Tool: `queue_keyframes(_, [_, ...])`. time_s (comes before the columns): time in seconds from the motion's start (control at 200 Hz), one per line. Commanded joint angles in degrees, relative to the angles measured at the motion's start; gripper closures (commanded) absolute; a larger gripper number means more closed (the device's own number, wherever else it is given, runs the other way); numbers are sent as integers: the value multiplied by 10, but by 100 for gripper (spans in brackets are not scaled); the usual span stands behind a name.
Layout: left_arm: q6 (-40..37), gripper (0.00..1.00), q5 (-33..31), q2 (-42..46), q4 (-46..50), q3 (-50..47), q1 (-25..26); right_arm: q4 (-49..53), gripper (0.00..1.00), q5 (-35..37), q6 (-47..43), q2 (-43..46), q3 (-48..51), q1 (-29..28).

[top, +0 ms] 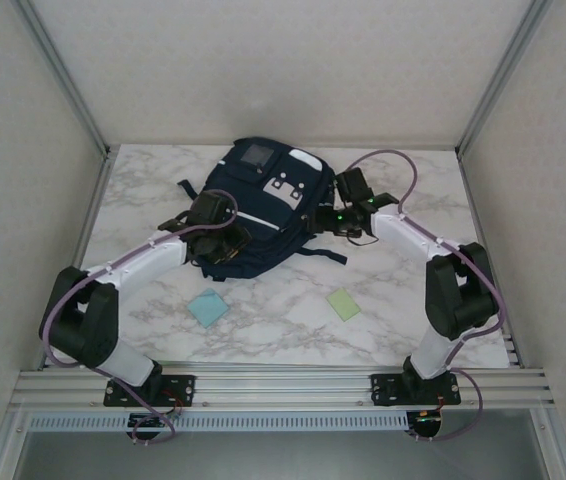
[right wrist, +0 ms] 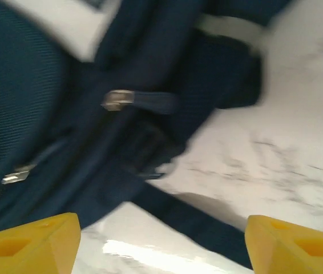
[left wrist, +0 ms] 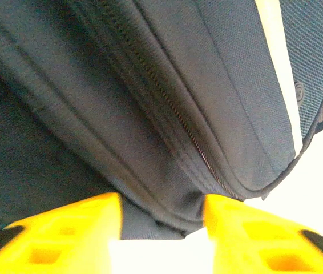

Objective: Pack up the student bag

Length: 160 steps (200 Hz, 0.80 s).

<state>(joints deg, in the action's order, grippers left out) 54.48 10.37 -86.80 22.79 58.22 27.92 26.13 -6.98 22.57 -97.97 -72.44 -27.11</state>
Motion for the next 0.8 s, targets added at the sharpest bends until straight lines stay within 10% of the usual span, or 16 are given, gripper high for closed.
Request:
queue_keyframes(0.0, [-68,45,-41,39,87,23,0,-44,21,-34,29,-5,-17,-28])
queue_keyframes(0.245, [-89,33,-104,92,102,-24,-53,-77,18,-44,52,-86,-90,-69])
queue_keyframes(0.541, [-85,90,-126,21,-17,-94,-86,-96,17,-65,74,-157,-138,-85])
queue_keyframes(0.796, [-86,93,-91,-46,-91,-88,-57,-123,17,-131,123,-166,-120,-112])
